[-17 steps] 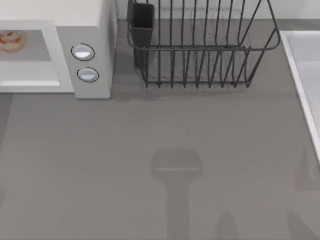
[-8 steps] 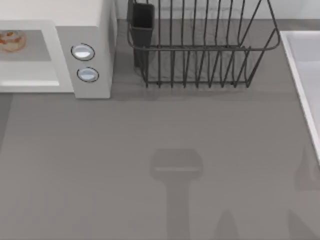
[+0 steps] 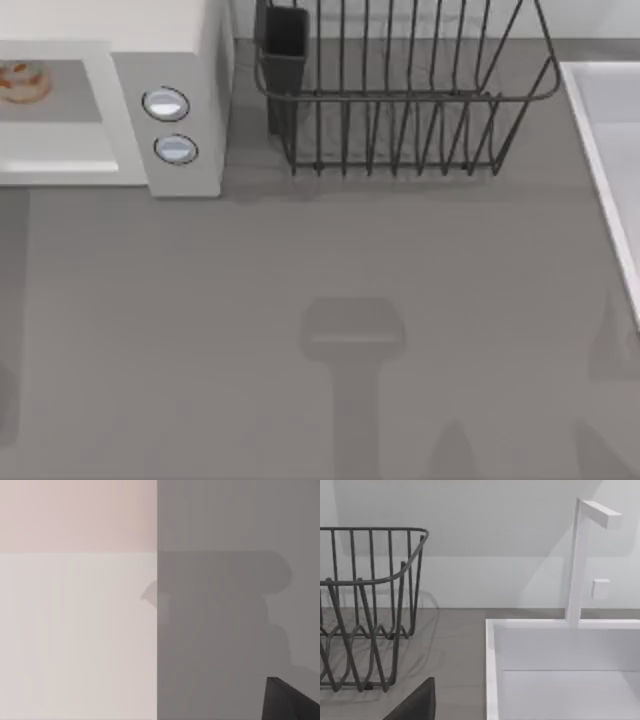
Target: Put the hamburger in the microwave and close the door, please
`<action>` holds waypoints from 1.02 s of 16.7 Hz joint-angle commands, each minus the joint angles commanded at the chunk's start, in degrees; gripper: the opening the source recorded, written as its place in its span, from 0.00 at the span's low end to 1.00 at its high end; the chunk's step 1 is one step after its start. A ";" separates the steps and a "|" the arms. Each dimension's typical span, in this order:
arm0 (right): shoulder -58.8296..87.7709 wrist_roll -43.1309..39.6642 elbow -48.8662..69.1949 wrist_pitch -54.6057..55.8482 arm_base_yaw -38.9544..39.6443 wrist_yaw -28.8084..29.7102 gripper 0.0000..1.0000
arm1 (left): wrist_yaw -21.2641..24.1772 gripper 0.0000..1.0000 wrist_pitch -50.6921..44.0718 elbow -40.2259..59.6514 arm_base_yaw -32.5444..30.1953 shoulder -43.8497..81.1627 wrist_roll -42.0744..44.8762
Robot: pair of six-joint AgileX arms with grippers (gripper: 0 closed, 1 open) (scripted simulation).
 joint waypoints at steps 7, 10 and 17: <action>0.00 0.00 0.00 0.00 0.00 0.00 1.00 | -3.62 0.00 6.73 -14.82 -6.97 -11.79 -7.65; 0.00 0.00 0.00 0.00 0.00 0.00 1.00 | -3.64 0.00 6.77 -14.87 -7.01 -11.84 -7.70; 0.00 0.00 0.00 0.00 0.00 0.00 1.00 | -8.88 0.00 9.15 -22.18 -16.02 -20.31 -16.09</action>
